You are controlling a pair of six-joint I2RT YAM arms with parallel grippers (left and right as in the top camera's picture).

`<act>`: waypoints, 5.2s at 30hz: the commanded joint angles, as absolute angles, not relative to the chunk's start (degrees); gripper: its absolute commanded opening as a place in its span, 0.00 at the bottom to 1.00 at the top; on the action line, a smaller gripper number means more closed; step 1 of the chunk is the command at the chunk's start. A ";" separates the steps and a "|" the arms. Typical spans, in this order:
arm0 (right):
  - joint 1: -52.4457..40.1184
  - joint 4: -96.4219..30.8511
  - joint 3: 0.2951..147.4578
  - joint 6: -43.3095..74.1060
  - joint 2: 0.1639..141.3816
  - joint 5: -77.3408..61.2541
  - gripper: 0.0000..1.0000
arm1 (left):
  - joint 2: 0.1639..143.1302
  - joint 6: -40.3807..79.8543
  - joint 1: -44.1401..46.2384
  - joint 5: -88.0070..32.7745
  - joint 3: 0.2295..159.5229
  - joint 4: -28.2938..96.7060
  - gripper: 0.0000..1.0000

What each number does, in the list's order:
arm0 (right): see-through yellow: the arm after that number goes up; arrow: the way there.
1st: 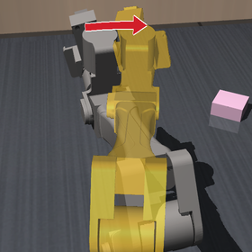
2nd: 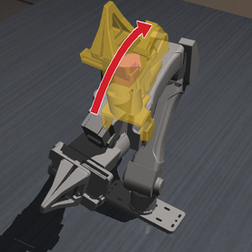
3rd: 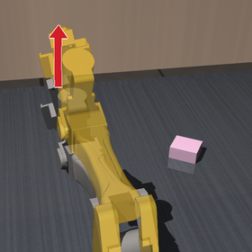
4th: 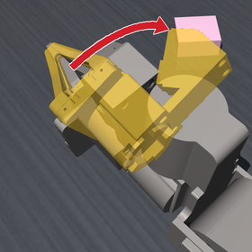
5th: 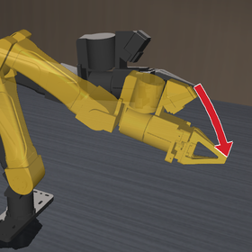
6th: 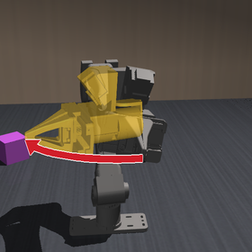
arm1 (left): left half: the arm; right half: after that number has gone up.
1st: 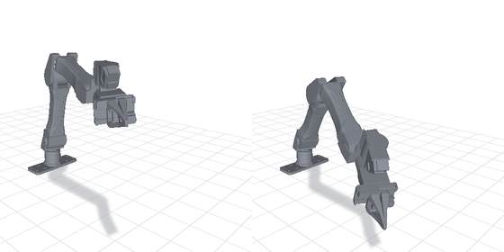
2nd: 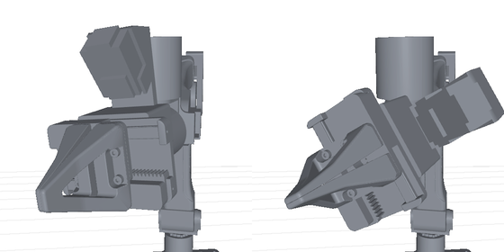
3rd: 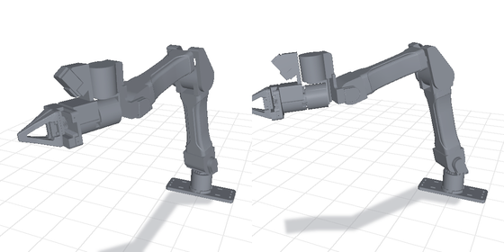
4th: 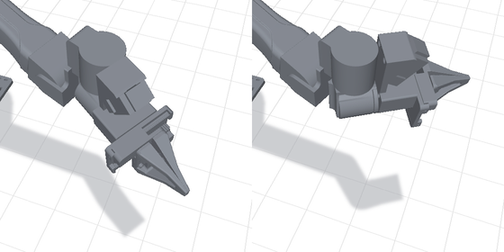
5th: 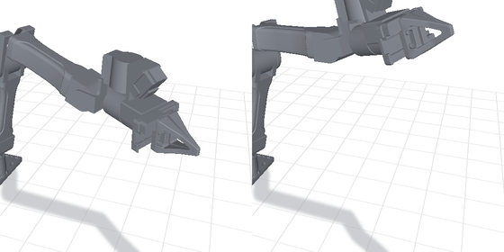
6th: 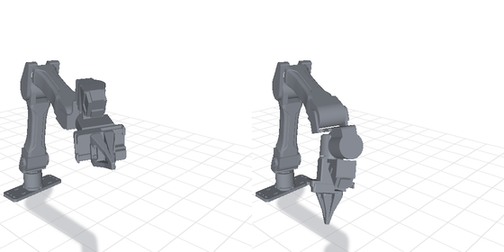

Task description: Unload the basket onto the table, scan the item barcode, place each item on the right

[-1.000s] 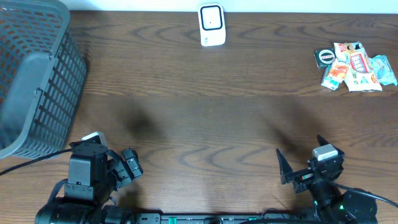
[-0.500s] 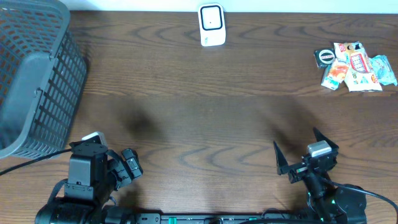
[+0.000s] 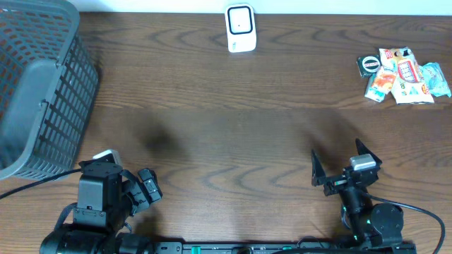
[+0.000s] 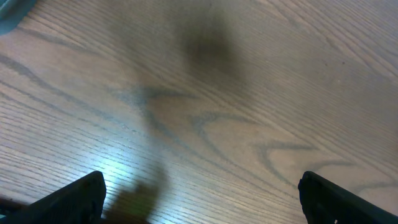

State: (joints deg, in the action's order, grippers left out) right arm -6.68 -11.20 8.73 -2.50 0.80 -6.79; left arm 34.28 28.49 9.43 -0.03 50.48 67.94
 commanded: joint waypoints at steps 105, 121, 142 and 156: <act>-3.36 -4.34 0.32 1.02 0.27 0.47 0.99 | 34.11 28.38 9.30 0.49 50.46 68.07 0.97; -3.40 -4.32 0.32 1.02 0.32 0.47 0.99 | 34.11 28.38 9.30 0.49 50.46 68.07 0.98; -3.40 -4.32 0.32 1.02 0.32 0.47 0.99 | 34.11 28.38 9.30 0.49 50.46 68.07 0.98; -3.40 -4.29 0.32 1.02 0.32 0.47 0.99 | 34.06 26.22 10.37 2.42 50.46 68.27 0.98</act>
State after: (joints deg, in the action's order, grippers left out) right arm -3.77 -4.08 0.45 0.84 0.69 0.64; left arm 34.28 27.68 10.09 0.64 50.48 67.94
